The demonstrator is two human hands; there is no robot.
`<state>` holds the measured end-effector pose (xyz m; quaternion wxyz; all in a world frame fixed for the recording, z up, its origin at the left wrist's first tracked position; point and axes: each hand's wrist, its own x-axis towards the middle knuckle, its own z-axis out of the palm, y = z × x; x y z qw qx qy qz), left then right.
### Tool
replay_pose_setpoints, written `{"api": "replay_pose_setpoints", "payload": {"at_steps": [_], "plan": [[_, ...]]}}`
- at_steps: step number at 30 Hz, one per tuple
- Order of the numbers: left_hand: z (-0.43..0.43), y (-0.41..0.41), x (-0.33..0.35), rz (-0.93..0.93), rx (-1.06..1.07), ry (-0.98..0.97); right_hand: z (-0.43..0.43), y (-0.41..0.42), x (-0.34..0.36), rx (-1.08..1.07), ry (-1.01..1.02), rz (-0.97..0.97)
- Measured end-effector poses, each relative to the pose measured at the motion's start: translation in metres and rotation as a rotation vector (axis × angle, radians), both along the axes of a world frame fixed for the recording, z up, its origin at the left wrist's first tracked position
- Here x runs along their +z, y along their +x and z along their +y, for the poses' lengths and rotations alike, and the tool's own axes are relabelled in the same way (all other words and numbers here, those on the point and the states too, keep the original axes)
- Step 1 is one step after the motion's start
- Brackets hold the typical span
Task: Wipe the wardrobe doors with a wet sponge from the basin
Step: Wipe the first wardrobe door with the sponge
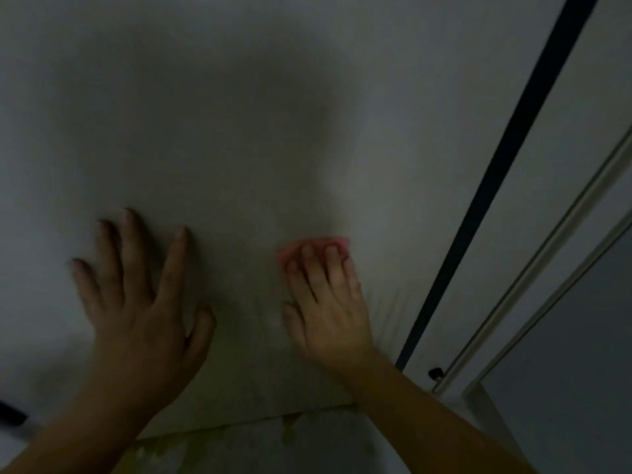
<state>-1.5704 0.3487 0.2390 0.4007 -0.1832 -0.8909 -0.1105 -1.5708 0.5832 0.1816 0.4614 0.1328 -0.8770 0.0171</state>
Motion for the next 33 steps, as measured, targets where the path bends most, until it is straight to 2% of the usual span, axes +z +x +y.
{"api": "replay_pose_setpoints", "payload": {"at_steps": [2,6,7,11,13,16,17,20,22,24,27,28,33], "plan": [[-0.011,0.001,-0.001,-0.017,0.02,0.056,0.005,0.003,0.019,-0.073,-0.042,0.026],[-0.029,0.002,-0.007,-0.045,0.036,0.16,-0.015,0.003,0.045,-0.142,-0.325,0.032],[-0.033,0.002,-0.009,-0.049,0.035,0.19,-0.027,-0.001,0.042,-0.123,-0.293,0.021],[-0.049,0.002,-0.018,-0.059,0.031,0.247,-0.057,-0.007,0.016,0.029,0.147,-0.02],[-0.059,0.002,-0.024,-0.078,0.071,0.299,-0.059,-0.01,0.031,0.035,0.141,0.019],[-0.075,-0.001,-0.033,-0.103,0.087,0.379,-0.076,-0.016,0.06,0.009,0.013,0.036],[-0.079,-0.002,-0.037,-0.103,0.072,0.395,-0.084,-0.018,0.059,0.031,0.052,0.026],[-0.091,-0.004,-0.044,-0.107,0.044,0.462,-0.103,-0.019,0.022,0.188,0.434,-0.059],[-0.1,-0.006,-0.046,-0.121,0.082,0.505,-0.102,-0.017,0.01,0.197,0.573,-0.097],[-0.109,-0.008,-0.049,-0.142,0.097,0.5,-0.111,-0.018,0.028,0.195,0.541,-0.051],[-0.111,-0.01,-0.053,-0.129,0.104,0.516,-0.138,-0.029,0.065,0.163,0.348,0.058],[-0.11,-0.011,-0.053,-0.119,0.108,0.547,-0.145,-0.032,0.068,0.167,0.341,0.065],[-0.119,-0.007,-0.057,-0.129,0.125,0.739,-0.15,-0.022,0.025,0.286,0.811,-0.179]]}}
